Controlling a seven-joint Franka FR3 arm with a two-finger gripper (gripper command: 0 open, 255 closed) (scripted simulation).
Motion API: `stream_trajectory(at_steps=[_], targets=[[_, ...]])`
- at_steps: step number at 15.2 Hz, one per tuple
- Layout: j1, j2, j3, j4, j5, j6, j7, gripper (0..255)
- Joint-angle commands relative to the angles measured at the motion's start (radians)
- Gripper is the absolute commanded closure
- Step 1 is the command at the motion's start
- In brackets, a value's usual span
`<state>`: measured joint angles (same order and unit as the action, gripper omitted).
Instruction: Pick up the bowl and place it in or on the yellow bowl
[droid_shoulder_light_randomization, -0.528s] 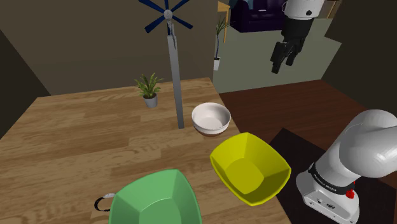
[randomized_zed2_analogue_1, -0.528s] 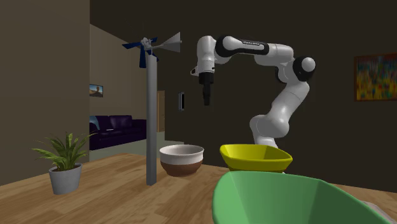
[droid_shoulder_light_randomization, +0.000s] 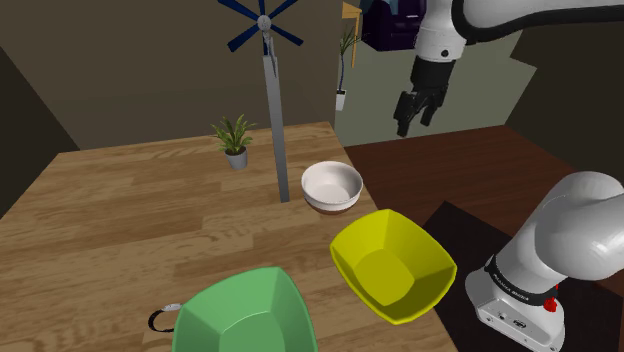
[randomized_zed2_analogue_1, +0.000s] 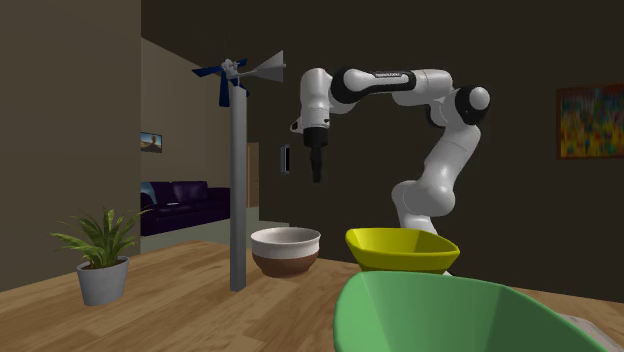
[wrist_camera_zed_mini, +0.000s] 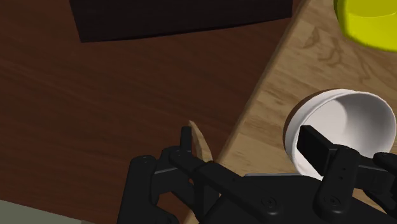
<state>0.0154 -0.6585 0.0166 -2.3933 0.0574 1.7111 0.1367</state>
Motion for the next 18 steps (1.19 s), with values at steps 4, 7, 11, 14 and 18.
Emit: stream_trajectory(at_steps=[4, 7, 11, 14, 18], targets=[[0.029, 0.108, 0.044, -0.038, 0.07, 0.156, 0.061, 0], [0.048, 0.185, 0.069, -0.044, 0.11, 0.247, 0.091, 0], [0.072, 0.301, 0.102, -0.032, 0.159, 0.365, 0.127, 0], [0.078, 0.331, 0.111, -0.046, 0.17, 0.41, 0.131, 0], [0.083, 0.357, 0.118, -0.077, 0.177, 0.469, 0.129, 0]])
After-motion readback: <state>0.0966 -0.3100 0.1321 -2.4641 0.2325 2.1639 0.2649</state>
